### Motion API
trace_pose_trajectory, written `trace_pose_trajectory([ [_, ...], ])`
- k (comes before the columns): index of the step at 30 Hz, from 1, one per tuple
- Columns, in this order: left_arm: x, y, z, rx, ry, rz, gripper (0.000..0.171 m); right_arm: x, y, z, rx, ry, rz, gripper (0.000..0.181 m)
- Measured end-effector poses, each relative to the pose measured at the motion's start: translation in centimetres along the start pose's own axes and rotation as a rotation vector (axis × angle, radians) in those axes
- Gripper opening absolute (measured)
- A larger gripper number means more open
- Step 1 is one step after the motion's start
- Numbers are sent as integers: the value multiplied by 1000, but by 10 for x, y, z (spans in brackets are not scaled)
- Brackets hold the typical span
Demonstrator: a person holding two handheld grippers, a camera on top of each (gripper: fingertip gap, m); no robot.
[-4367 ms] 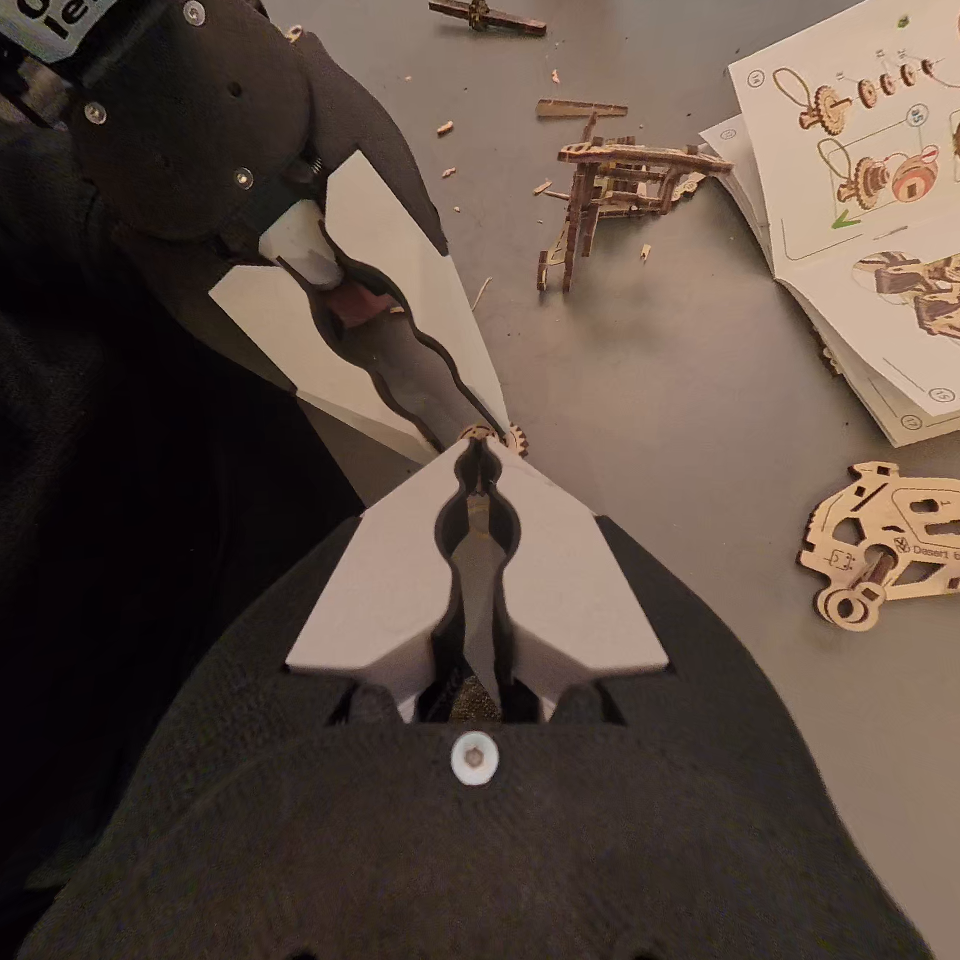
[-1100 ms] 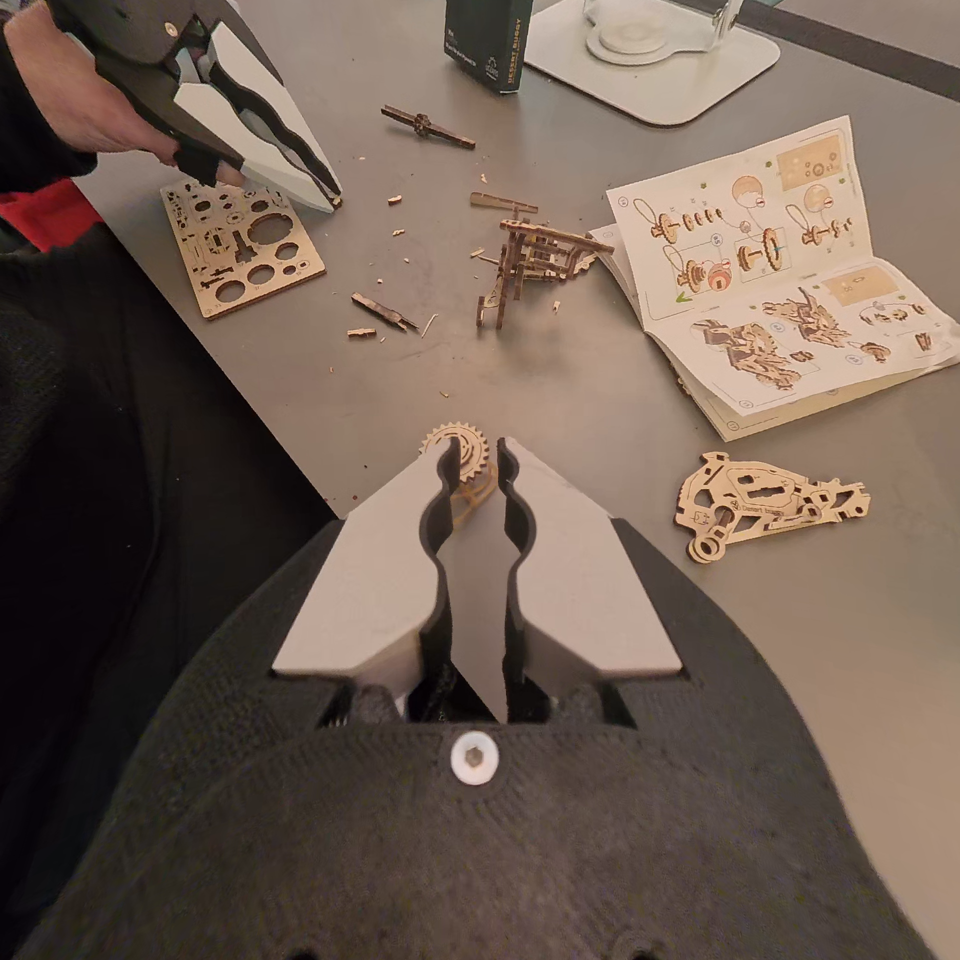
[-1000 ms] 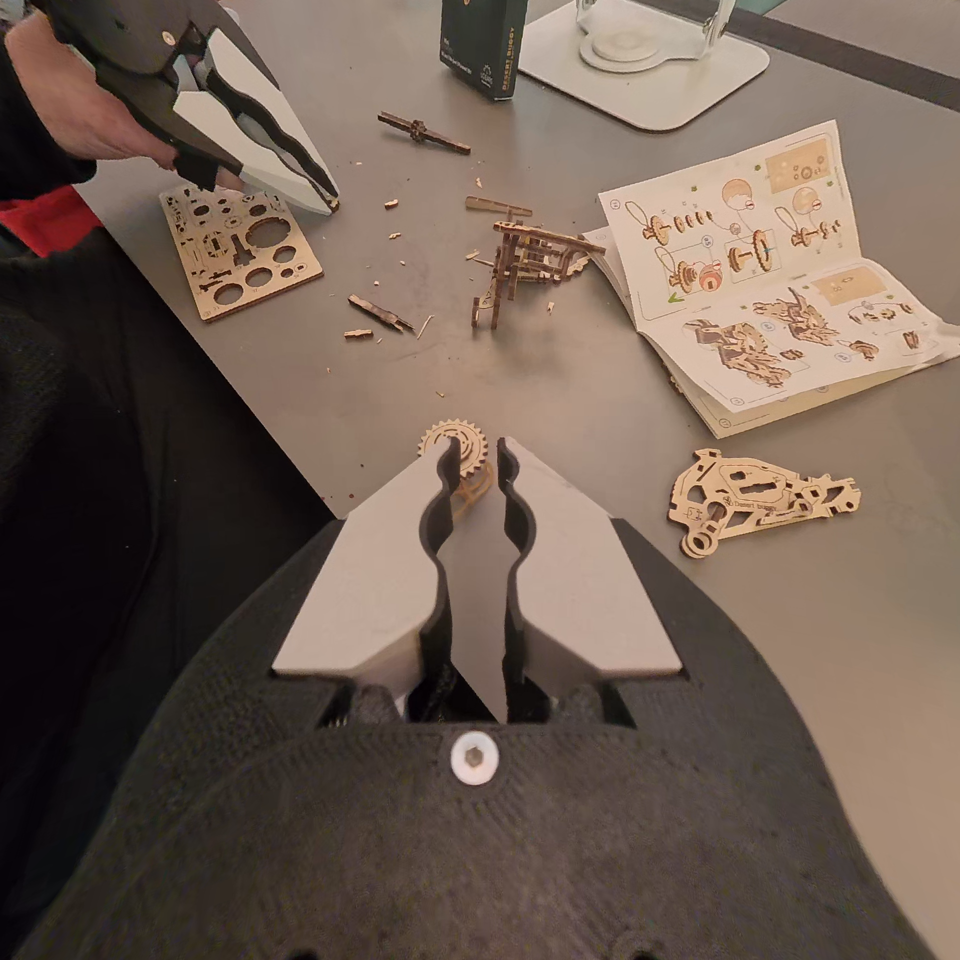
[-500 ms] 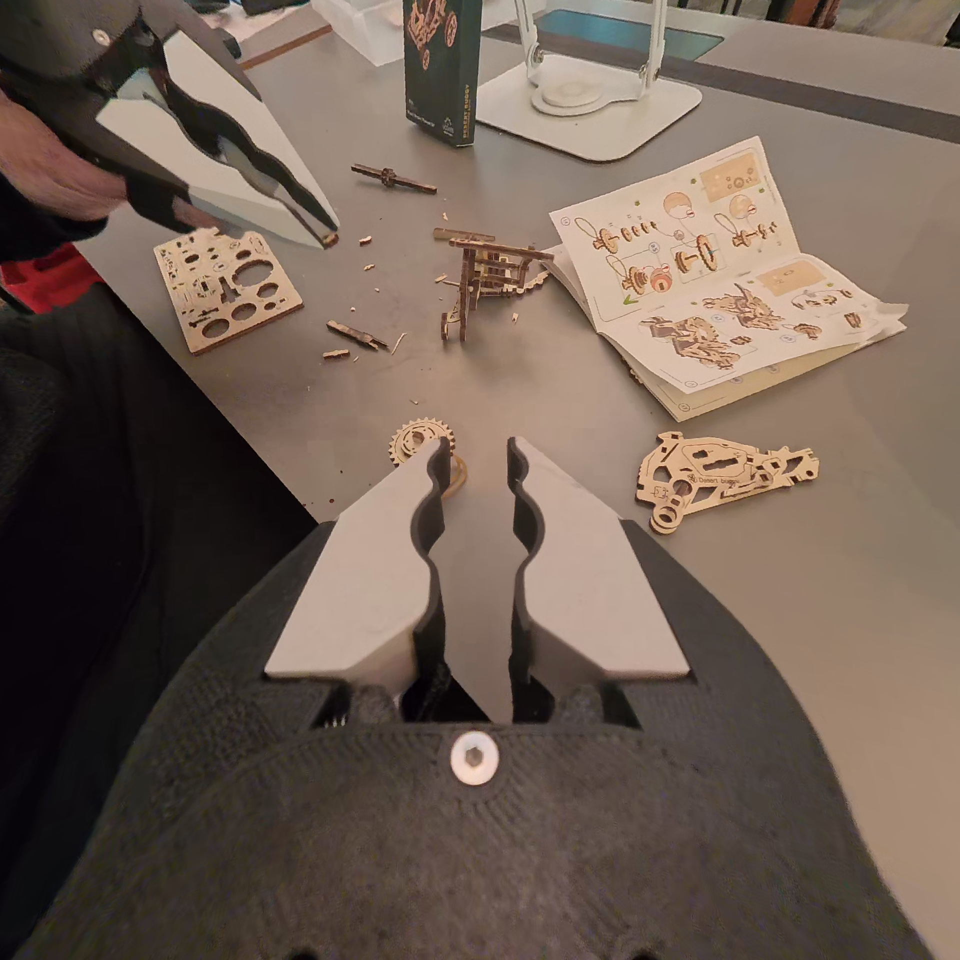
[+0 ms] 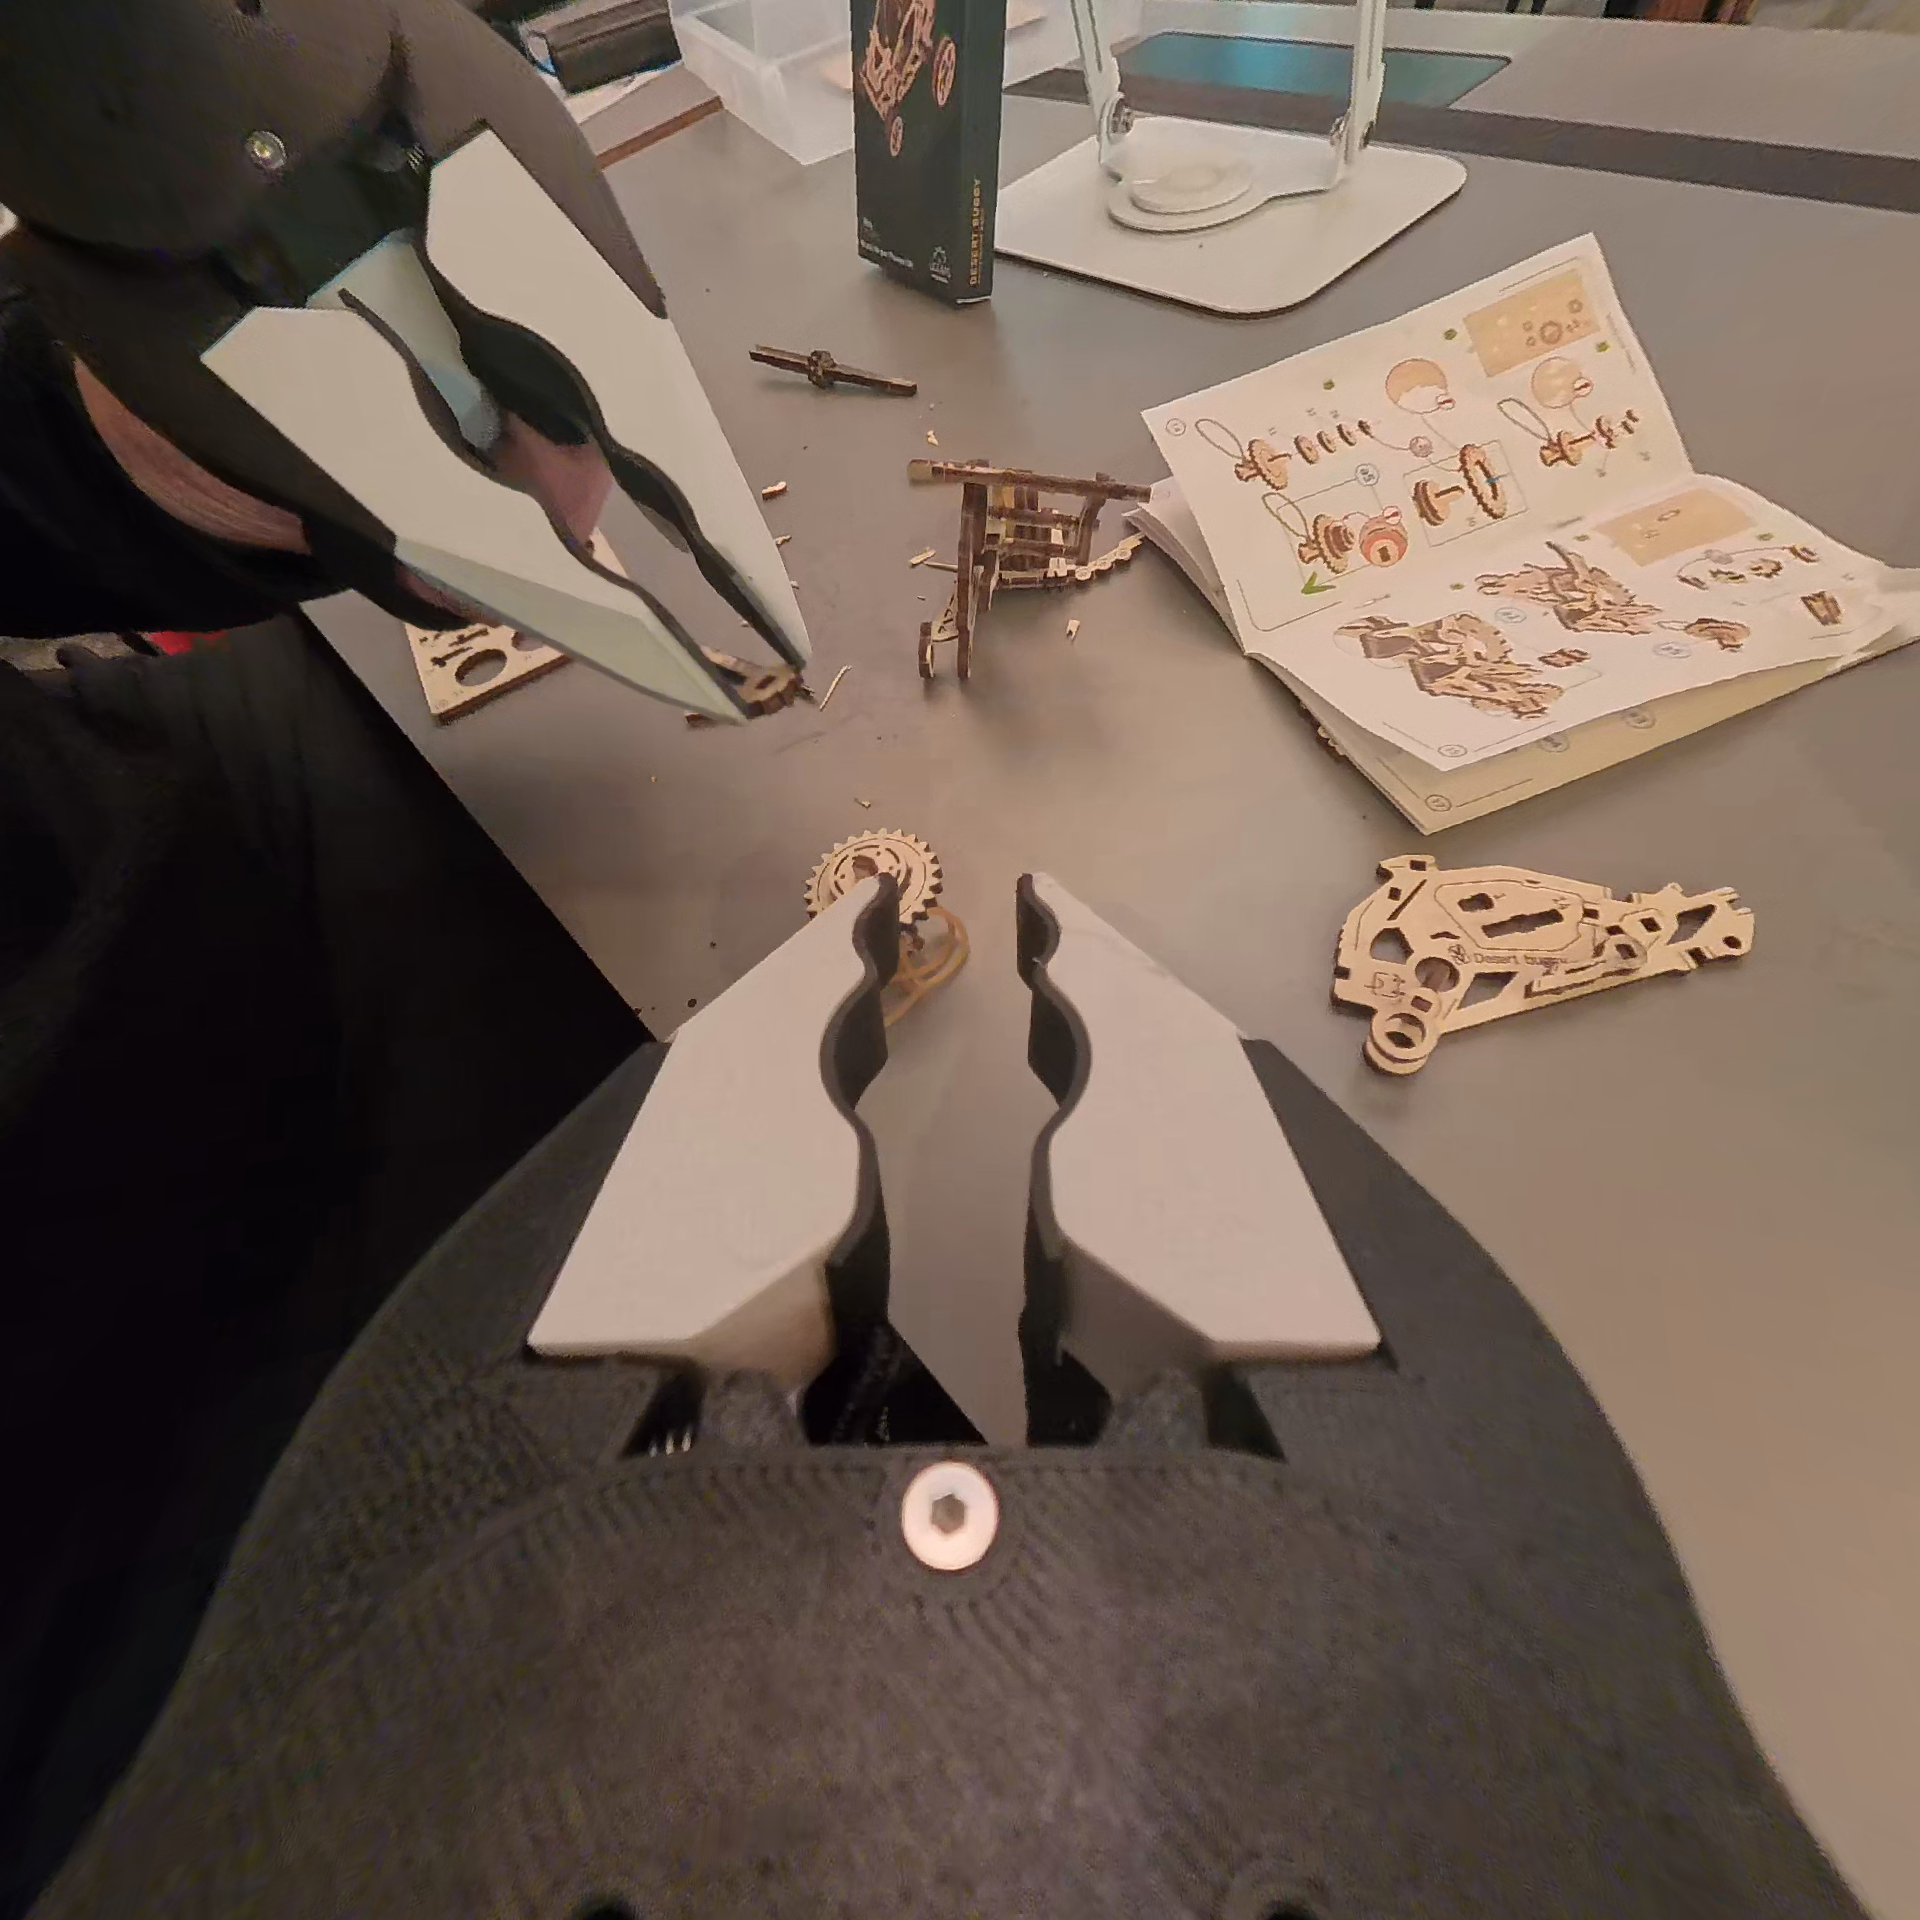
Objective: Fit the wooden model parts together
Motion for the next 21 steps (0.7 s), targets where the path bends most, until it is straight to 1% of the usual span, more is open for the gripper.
trace_pose_trajectory([
  [5,16,-12,7,50,18,-40,11,1,1,-3,5,-1,8,19],
  [9,21,-11,2,44,44,-36,12,2,2,-4,4,-1,14,19],
  [12,25,-8,-6,57,94,-25,11,6,4,-6,5,5,24,19],
  [21,32,-6,-14,49,129,-29,12,12,7,-9,5,14,42,18],
])
Point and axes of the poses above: each gripper's, where its closed fingertips meet, x out along the fingers, z out of its top, y = z × x across the jaws, the point moved 3 cm from there along -x, back along the fingers, and after that the axes turned 6 degrees about -x, right-handed, at the moved point
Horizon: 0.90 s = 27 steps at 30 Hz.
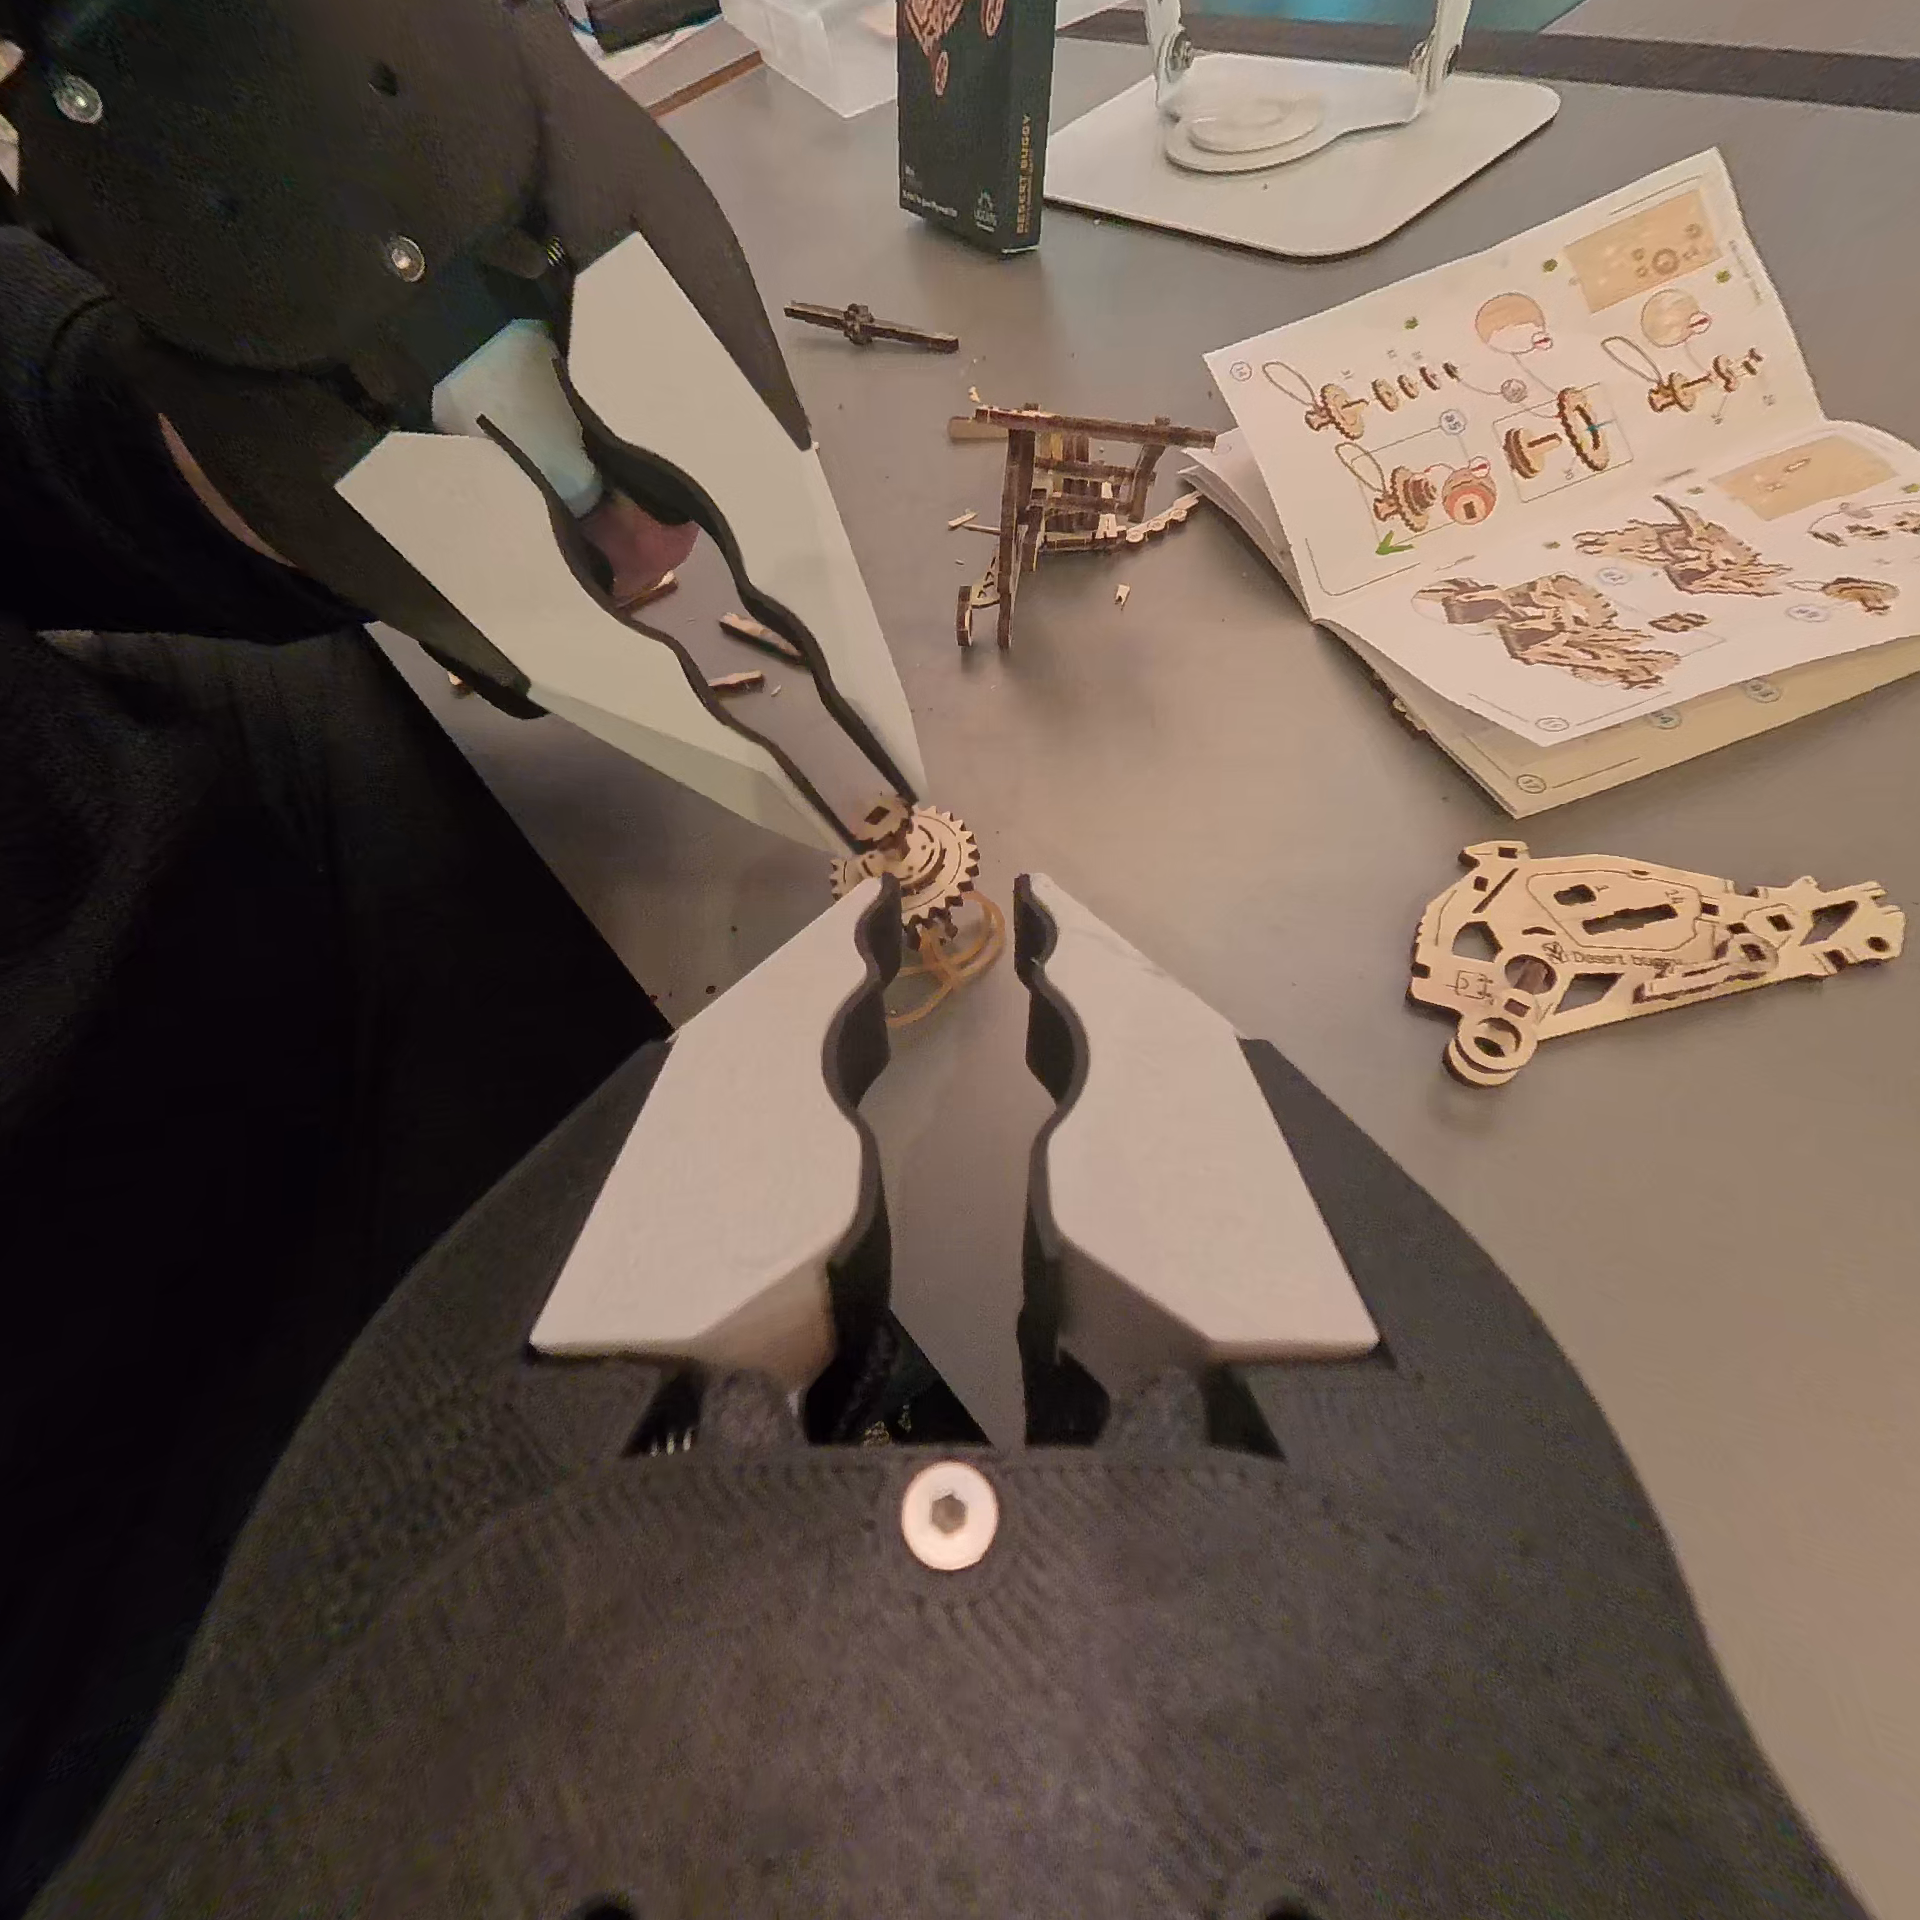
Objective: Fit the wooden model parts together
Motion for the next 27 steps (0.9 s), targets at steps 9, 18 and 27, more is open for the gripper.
trace_pose_trajectory([
  [9,4,-1,-3,-2,28,8,11,3,1,0,-2,0,8,18],
  [18,5,0,-2,-33,28,36,11,7,1,-3,2,11,14,16],
  [27,4,-3,-3,-42,16,73,11,15,-1,-4,-6,35,4,14],
])
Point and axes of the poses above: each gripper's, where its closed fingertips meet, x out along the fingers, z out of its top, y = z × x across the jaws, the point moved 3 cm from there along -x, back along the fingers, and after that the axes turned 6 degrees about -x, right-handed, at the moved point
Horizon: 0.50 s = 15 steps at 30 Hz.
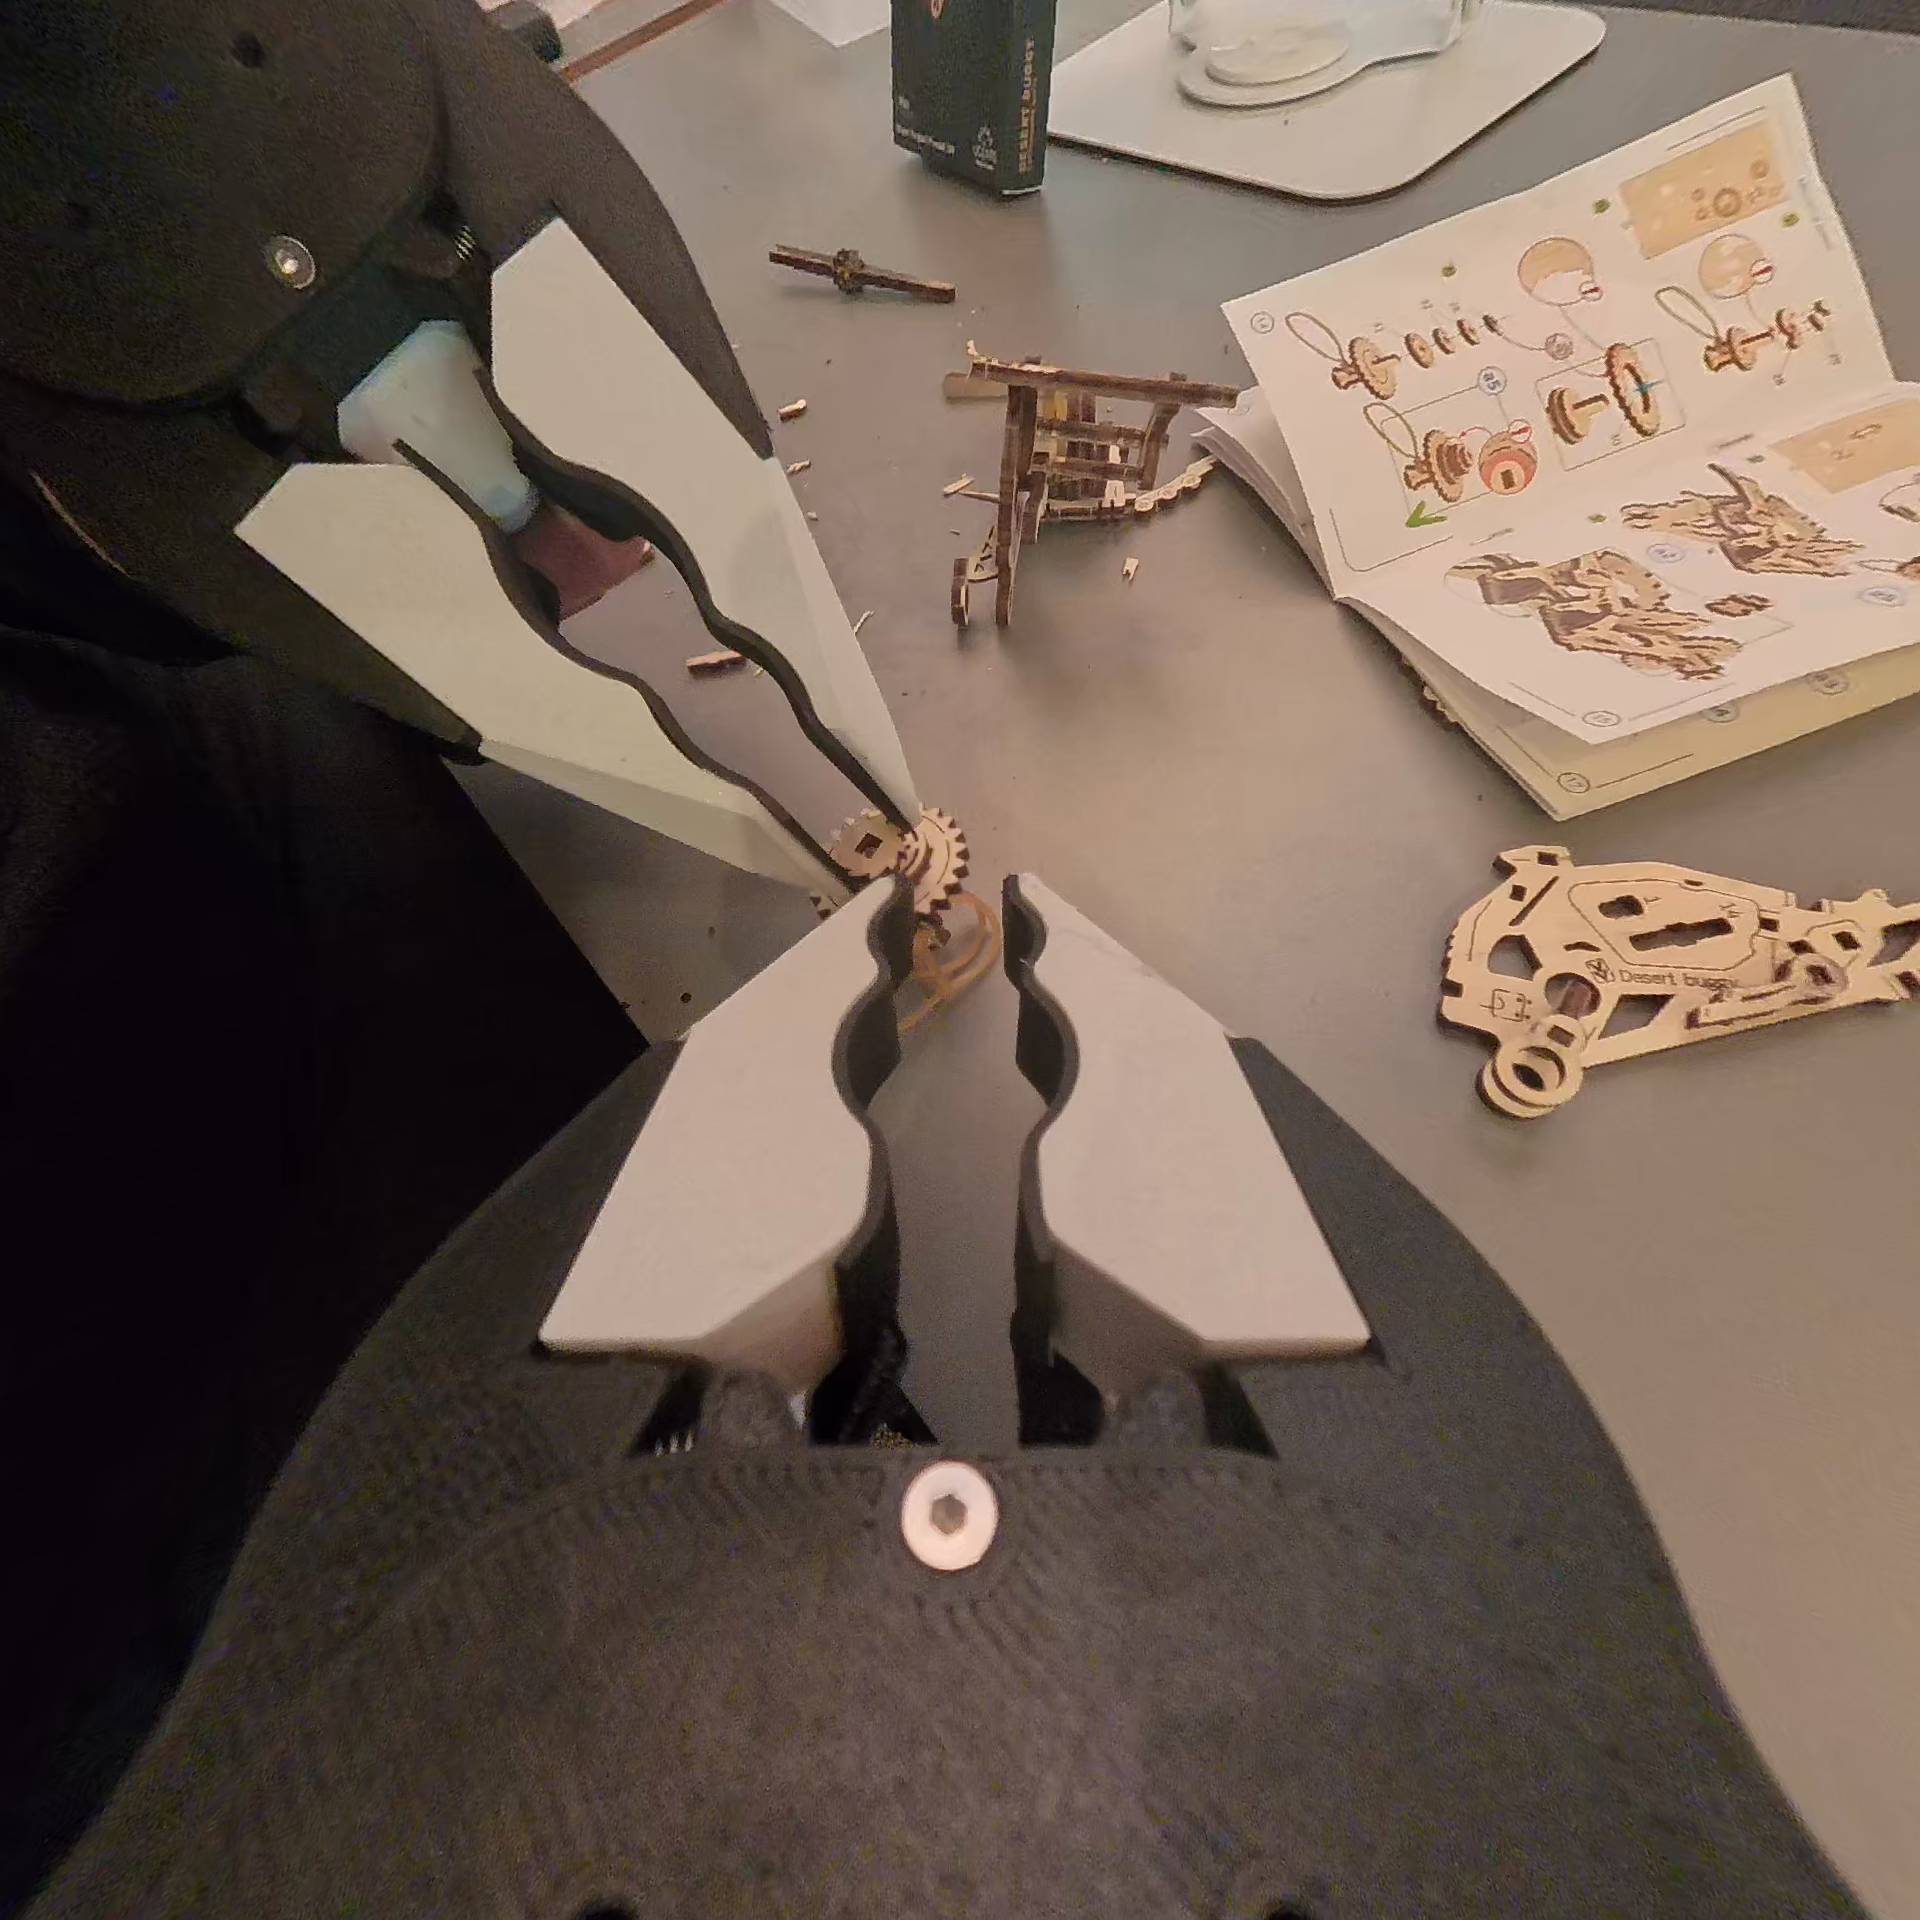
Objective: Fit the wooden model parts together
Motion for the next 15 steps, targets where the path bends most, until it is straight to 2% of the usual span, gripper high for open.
trace_pose_trajectory([
  [15,-3,3,-4,-45,-9,48,11,7,3,-1,-6,16,3,13],
])
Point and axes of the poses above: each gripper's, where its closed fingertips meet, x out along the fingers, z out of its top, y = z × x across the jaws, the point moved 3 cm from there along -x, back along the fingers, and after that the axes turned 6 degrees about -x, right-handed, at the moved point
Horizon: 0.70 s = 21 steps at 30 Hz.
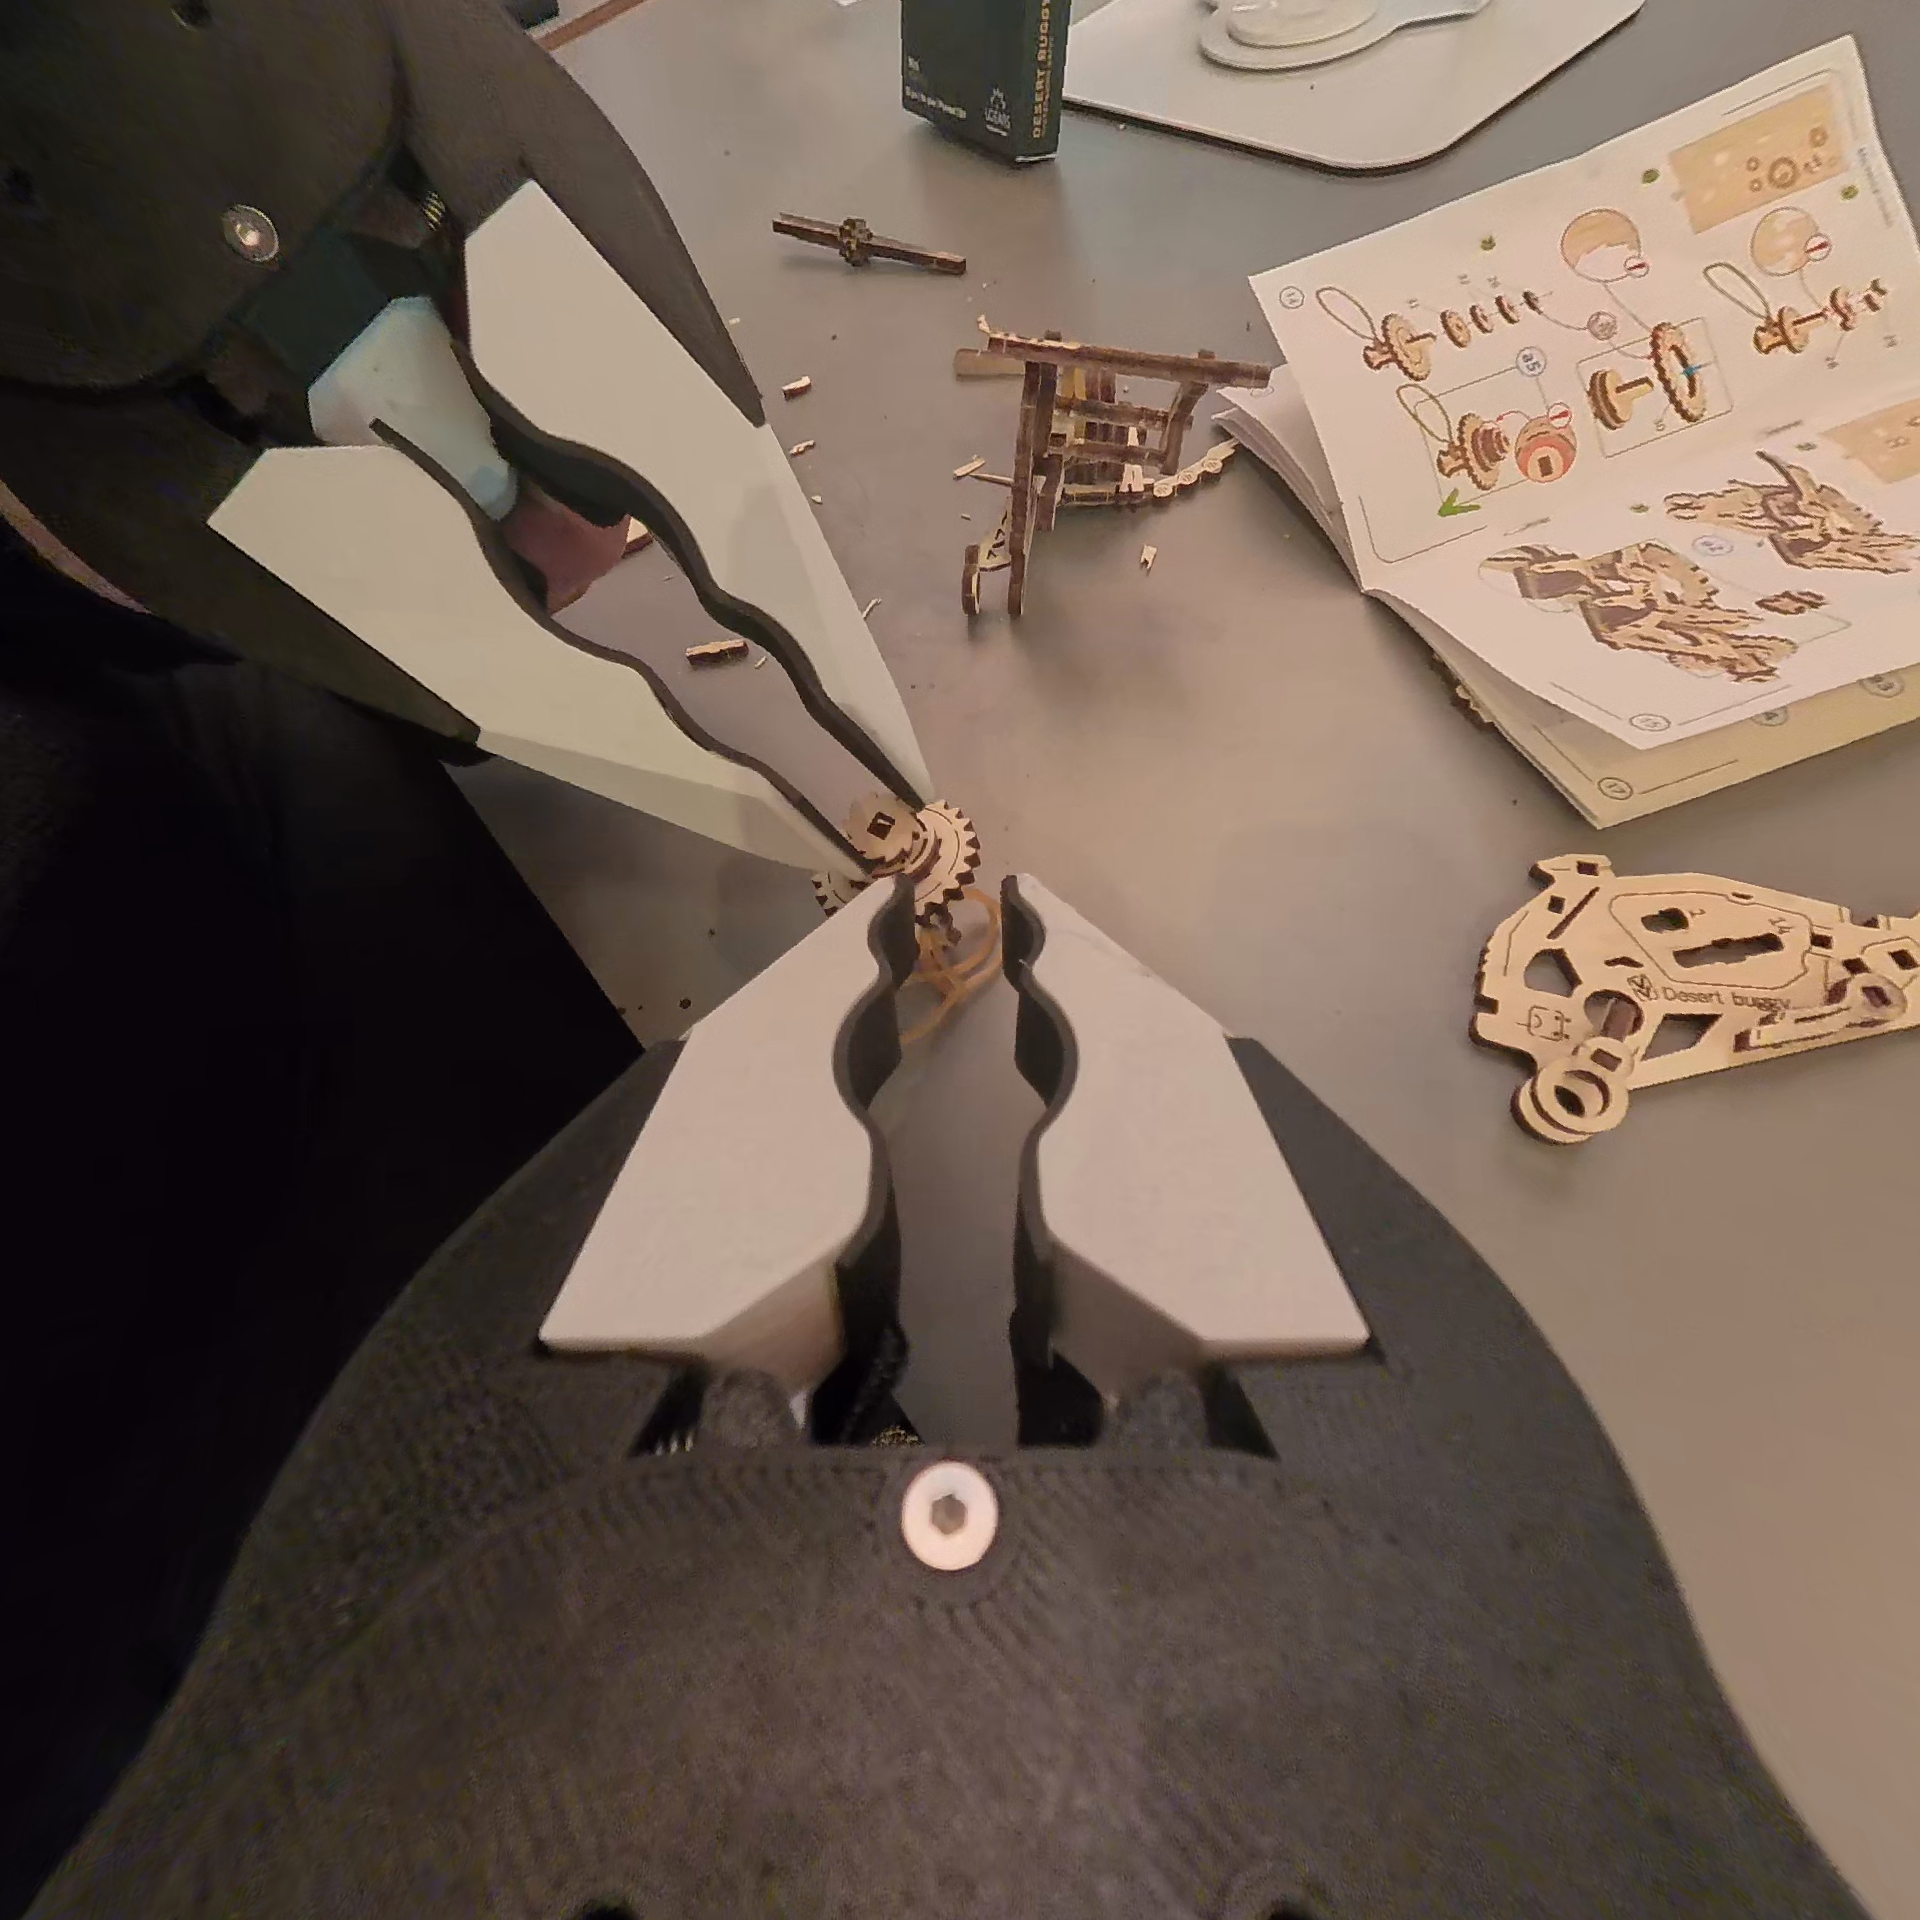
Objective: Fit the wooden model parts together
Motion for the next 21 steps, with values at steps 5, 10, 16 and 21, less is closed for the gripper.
trace_pose_trajectory([
  [5,0,0,-1,-30,-14,7,11,0,0,0,2,0,-1,13],
  [10,-1,-1,-2,-42,-53,17,11,0,0,0,2,-1,-4,13],
  [16,-2,0,-3,-48,-86,30,12,1,-1,0,5,-4,-5,13],
  [21,-1,-1,-8,-58,-80,28,10,0,-4,-1,5,5,-18,11],
])
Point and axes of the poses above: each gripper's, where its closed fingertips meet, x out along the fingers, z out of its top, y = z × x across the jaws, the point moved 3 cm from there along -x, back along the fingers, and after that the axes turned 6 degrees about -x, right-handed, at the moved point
